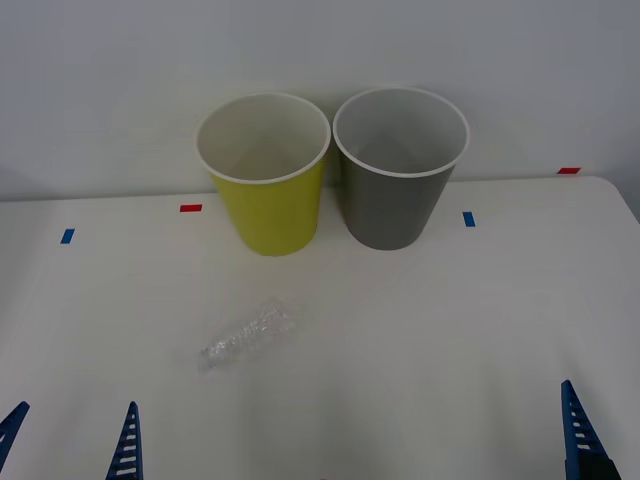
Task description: Put cans in the gray bin and PET bottles in the light green bin.
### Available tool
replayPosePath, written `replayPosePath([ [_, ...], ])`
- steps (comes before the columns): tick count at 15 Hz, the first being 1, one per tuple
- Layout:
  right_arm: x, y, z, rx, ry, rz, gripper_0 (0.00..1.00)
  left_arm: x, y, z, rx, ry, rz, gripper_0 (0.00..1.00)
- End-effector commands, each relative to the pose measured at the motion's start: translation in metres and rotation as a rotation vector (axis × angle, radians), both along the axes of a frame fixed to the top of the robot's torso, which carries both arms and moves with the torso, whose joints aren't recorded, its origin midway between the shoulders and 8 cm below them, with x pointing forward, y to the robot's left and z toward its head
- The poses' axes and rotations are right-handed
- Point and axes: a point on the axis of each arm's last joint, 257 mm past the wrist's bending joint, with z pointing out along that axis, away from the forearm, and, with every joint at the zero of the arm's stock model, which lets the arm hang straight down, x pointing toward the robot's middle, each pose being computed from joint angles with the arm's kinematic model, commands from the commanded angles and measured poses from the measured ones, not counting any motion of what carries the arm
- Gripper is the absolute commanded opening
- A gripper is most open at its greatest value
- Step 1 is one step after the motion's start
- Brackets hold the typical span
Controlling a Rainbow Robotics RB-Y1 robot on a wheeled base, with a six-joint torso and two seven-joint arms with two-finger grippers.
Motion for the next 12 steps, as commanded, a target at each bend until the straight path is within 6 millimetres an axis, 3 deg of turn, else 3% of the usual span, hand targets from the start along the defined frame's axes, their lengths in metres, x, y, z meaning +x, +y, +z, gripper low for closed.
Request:
replayPosePath([
  [1, 0.0, 0.0, 0.0, 0.0, 0.0, 0.0, 1.0, 0.0, 0.0, 0.0, 0.0, 0.0, 0.0, 1.0],
  [2, 0.0, 0.0, 0.0, 0.0, 0.0, 0.0, 1.0, 0.0, 0.0, 0.0, 0.0, 0.0, 0.0, 1.0],
  [3, 0.0, 0.0, 0.0, 0.0, 0.0, 0.0, 1.0, -0.002, -0.002, -0.021, -0.003, 0.043, -0.005, 1.0],
  [4, 0.0, 0.0, 0.0, 0.0, 0.0, 0.0, 1.0, -0.001, -0.001, -0.025, 0.013, 0.044, -0.012, 1.0],
  [12, 0.0, 0.0, 0.0, 0.0, 0.0, 0.0, 1.0, 0.011, -0.02, -0.026, 0.071, 0.04, -0.146, 1.0],
])
